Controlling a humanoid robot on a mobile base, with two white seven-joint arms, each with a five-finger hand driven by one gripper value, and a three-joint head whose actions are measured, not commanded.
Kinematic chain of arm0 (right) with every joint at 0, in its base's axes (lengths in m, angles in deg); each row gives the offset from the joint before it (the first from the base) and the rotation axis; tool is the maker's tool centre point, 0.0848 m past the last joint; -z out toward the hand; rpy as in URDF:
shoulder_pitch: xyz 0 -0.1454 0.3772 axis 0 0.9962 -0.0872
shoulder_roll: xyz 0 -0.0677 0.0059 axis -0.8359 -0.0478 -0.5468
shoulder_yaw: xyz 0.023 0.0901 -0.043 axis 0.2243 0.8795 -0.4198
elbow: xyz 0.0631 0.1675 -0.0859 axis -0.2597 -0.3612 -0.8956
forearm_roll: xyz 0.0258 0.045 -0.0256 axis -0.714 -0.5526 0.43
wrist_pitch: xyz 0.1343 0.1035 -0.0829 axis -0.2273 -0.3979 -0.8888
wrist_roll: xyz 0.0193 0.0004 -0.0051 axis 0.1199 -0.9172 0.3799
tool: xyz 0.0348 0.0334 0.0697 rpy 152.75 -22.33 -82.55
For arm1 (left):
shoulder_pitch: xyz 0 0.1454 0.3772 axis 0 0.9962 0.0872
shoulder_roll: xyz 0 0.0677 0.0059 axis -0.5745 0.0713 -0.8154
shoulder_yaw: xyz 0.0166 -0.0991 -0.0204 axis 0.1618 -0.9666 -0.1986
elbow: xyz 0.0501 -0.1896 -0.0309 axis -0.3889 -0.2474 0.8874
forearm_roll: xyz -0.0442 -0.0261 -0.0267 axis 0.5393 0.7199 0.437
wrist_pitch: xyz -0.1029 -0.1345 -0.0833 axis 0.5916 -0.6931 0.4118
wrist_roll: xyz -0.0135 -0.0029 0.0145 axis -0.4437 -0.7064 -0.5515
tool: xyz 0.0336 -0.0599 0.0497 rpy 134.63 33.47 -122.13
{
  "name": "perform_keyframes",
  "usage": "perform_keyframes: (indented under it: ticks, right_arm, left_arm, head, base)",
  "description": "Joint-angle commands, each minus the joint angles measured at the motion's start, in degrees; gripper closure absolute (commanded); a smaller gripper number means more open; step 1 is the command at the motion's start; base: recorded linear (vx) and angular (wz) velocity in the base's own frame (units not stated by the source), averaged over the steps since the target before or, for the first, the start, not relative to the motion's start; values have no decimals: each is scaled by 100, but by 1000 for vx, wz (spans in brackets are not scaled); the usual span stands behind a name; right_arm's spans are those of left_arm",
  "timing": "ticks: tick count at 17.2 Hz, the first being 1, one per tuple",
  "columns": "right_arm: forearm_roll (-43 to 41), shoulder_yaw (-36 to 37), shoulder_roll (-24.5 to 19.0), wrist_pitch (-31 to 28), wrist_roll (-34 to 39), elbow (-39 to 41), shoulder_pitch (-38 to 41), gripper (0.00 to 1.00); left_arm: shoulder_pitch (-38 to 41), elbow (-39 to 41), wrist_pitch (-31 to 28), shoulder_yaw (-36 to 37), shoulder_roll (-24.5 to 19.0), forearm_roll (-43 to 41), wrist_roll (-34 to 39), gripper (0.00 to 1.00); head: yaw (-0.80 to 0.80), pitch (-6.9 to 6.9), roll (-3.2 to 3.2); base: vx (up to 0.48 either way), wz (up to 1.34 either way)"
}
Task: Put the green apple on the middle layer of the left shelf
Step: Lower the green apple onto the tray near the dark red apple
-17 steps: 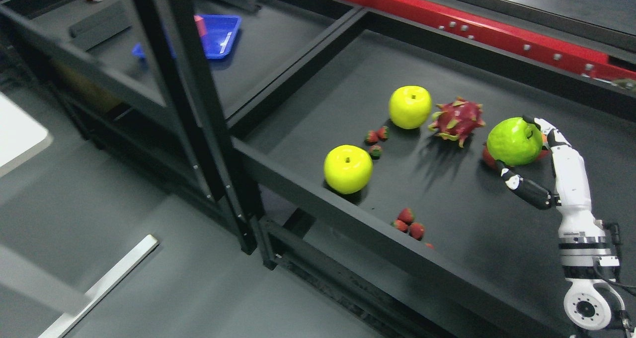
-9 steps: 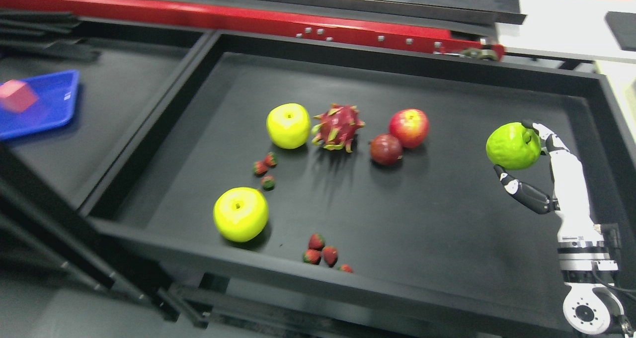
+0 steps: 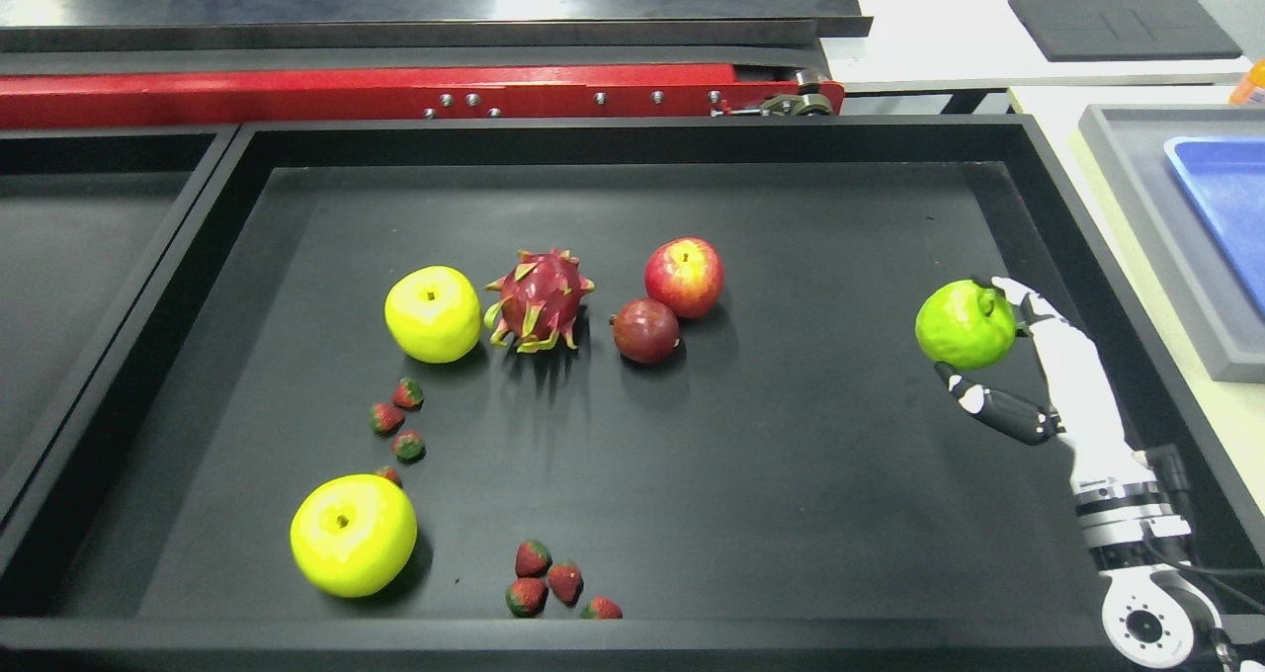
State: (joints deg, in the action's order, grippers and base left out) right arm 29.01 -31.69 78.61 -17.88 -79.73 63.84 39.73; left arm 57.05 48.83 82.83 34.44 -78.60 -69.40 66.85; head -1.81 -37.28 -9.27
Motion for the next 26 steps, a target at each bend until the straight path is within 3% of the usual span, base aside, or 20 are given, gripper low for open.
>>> perform_keyframes:
  ticks: [1,6,11,14,18,19,20,21,22,26]
  right_arm:
    - [41,-1214,133,-111,107,-9,-99,100]
    - [287,-2339,37,-163,396,-26,-652,99]
    - [911,-3271,-560,-164,696,-498,-1214,98]
    - [973,-3387,-1044,-164,713,-817,-1365,98]
    - [877,-3387,-1054,-146,731,-835,-1155,96]
    - [816,-3343,-1045,-137,775,-826,-1102,87]
    - [728,-3308,-1027,-172,897,-817,-1032,61]
    - [623,-3247,-1001,-172,985,-791,-987,18]
    - [456,-3150,-1001,-198,1029,-756,-943,0]
    - [-203,-2825,-1071,-190,1021,-641,-846,0]
  left_arm:
    - [0,-7,-2,0,-100,0,2,0]
    - [0,2,-2,0,-100,0,2,0]
    - [0,-7,7,0,-100,0,2,0]
    - [0,2,-2,0,-100,0,2,0]
    - [0,2,-2,0,-100,0,2,0]
    - [0,2,-2,0,-100,0,2,0]
    - [0,2,-2,0,-100,0,2,0]
    - [0,2,-2,0,-100,0,2,0]
    - [0,-7,-2,0,-100,0,2,0]
    - [0,2,-2,0,-100,0,2,0]
  head:
    - [0,0,0]
    - [0,0,0]
    - [0,0,0]
    - [0,0,0]
    - [0,0,0]
    - [0,0,0]
    - [0,0,0]
    - [0,0,0]
    - [0,0,0]
    - [0,0,0]
  base:
    - [87,-221]
    - [72,-156]
    - [42,-73]
    - [33,-52]
    - [18,-10]
    - [12,1]
    - [0,0]
    - [0,0]
    - [0,0]
    - [0,0]
